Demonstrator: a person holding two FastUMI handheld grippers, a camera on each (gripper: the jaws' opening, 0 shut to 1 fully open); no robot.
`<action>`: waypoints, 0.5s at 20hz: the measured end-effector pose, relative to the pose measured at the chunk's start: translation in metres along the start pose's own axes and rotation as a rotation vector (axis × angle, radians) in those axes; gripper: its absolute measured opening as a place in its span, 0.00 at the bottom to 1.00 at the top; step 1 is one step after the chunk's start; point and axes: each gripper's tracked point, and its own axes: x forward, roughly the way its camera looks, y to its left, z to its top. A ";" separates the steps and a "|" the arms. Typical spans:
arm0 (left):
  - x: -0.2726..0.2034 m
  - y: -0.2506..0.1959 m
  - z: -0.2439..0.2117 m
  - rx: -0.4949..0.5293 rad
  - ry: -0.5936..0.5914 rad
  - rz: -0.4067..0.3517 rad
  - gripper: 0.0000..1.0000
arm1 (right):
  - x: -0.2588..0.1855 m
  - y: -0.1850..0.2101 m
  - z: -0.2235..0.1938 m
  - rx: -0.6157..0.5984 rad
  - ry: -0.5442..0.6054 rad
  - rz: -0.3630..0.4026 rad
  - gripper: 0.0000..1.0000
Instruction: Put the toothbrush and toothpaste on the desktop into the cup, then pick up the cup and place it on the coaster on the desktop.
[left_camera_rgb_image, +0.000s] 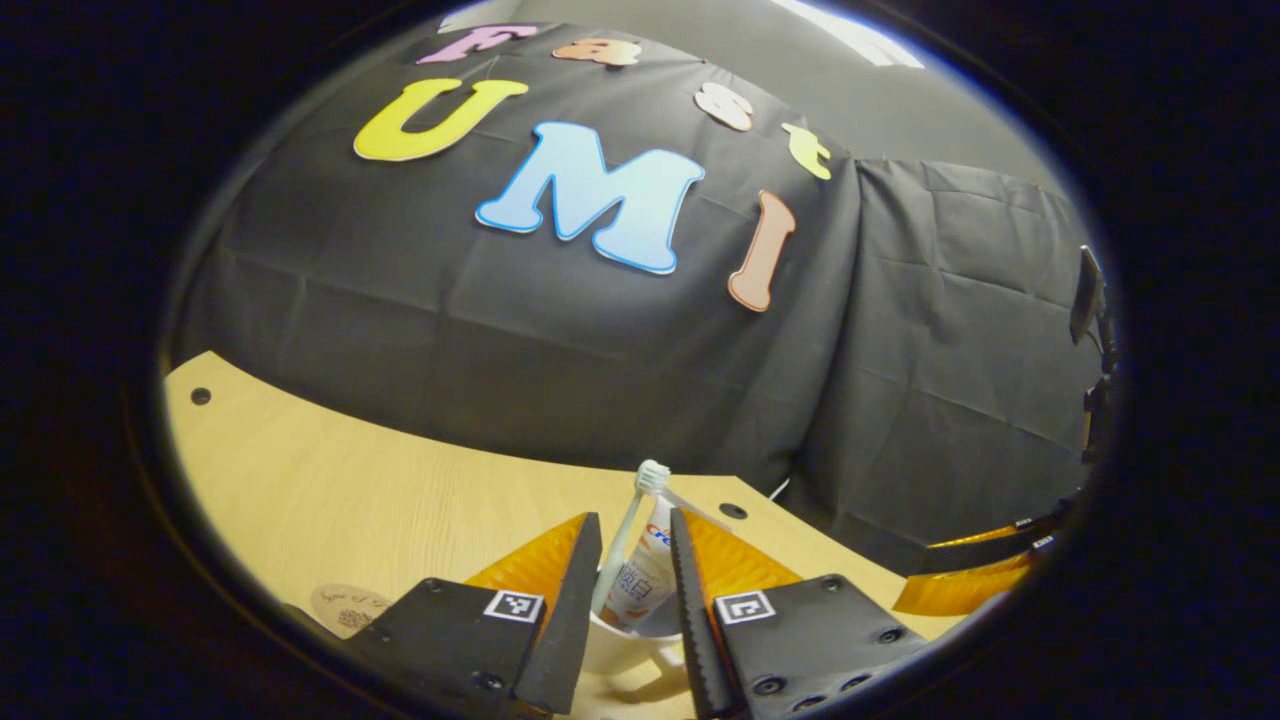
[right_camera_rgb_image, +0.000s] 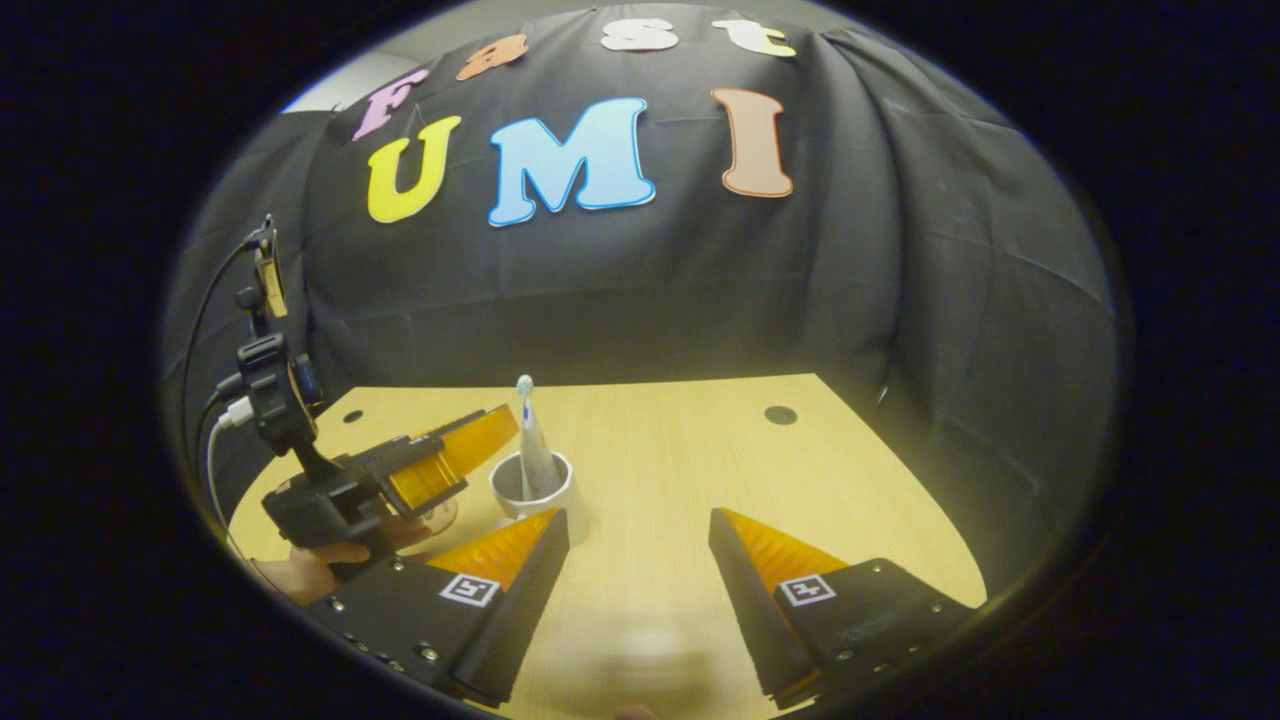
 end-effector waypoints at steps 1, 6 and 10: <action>-0.002 -0.001 0.002 0.008 0.001 0.015 0.56 | -0.001 0.001 0.001 -0.001 0.001 0.011 0.86; -0.034 -0.002 0.017 0.075 0.018 0.095 0.74 | 0.003 0.009 -0.002 -0.014 0.044 0.044 0.86; -0.062 0.002 0.031 0.138 0.034 0.145 0.87 | 0.006 0.021 -0.004 0.006 0.110 0.055 0.86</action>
